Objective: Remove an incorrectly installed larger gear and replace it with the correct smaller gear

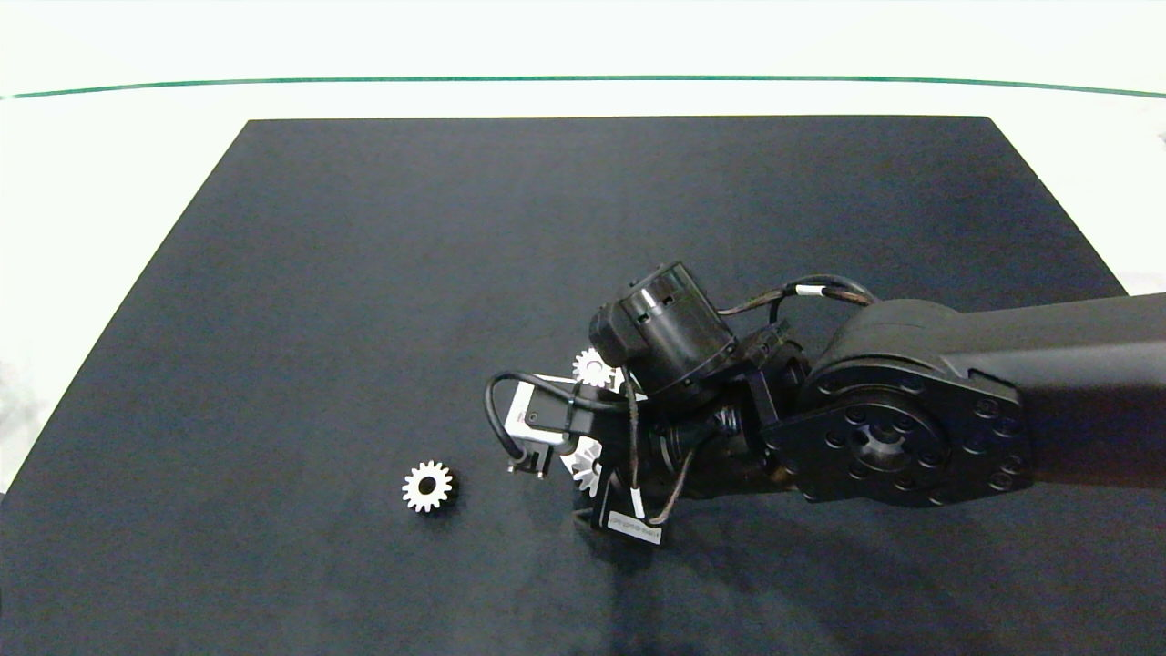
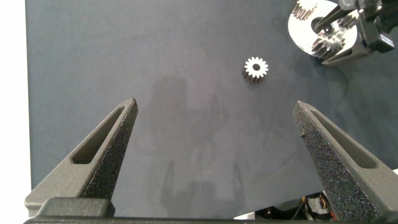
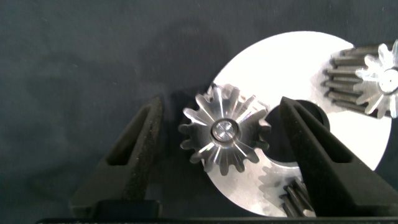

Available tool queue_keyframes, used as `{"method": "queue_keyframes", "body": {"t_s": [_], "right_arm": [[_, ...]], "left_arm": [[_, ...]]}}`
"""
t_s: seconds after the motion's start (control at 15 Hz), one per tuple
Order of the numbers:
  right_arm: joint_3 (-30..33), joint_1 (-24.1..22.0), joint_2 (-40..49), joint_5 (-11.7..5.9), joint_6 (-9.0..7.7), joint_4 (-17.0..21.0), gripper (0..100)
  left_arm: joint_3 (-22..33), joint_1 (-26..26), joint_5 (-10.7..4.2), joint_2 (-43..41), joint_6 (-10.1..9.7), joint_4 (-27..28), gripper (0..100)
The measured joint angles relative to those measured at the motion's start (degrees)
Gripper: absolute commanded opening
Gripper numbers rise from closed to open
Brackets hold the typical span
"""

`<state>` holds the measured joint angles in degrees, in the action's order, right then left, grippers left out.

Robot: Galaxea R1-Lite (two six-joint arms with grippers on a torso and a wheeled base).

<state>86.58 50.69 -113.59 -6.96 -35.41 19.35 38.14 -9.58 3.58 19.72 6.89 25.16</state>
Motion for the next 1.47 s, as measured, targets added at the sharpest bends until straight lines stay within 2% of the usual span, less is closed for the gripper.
{"method": "queue_keyframes", "body": {"t_s": [0.2, 1.13, 1.47], "right_arm": [[-0.13, 0.00, -0.35, -0.39, -1.27, 0.05, 64], [-0.33, -0.02, -0.61, -0.37, -1.27, 0.00, 36], [-0.85, -0.11, -0.40, -0.41, -1.16, -0.11, 31]], "left_arm": [[0.06, 0.00, 0.00, -0.18, 0.09, 0.02, 100], [-0.11, 0.00, 0.00, -0.62, 0.09, 0.00, 100], [-0.09, 0.00, -0.01, -0.66, 0.11, 0.02, 100]]}}
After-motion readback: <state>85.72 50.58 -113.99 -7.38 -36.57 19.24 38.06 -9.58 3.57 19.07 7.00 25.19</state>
